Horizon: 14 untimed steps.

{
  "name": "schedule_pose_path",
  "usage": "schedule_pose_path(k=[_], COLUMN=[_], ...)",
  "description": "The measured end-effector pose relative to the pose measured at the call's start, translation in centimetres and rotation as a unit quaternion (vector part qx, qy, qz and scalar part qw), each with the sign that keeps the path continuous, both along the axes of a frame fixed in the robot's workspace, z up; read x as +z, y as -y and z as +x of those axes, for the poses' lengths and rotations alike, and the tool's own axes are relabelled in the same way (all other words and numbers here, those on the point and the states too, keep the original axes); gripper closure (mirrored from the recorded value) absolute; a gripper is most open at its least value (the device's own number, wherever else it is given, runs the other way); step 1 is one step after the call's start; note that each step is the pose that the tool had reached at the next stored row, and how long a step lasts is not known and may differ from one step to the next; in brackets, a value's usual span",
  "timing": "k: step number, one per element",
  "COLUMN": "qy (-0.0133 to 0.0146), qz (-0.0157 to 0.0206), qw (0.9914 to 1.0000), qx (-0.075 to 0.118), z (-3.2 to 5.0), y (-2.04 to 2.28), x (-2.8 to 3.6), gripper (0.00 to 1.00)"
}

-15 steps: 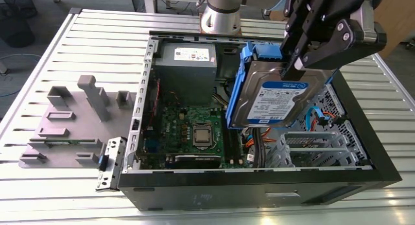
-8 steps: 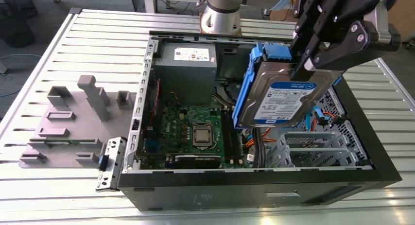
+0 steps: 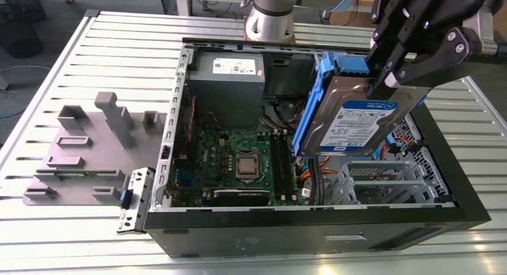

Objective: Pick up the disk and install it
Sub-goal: 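Pick up the disk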

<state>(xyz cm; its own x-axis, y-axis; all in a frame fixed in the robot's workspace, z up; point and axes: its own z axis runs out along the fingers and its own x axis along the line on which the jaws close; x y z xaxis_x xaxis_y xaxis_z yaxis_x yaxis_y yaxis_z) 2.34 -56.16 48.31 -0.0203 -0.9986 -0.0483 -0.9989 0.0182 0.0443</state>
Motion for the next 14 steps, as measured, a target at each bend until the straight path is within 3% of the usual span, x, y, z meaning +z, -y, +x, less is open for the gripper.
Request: schedule_pose_path(k=[14], qy=[0.0000], qz=[0.0000], qw=[1.00000], qx=[0.000], z=[0.66], y=[0.00], x=[0.00], gripper=[0.65])
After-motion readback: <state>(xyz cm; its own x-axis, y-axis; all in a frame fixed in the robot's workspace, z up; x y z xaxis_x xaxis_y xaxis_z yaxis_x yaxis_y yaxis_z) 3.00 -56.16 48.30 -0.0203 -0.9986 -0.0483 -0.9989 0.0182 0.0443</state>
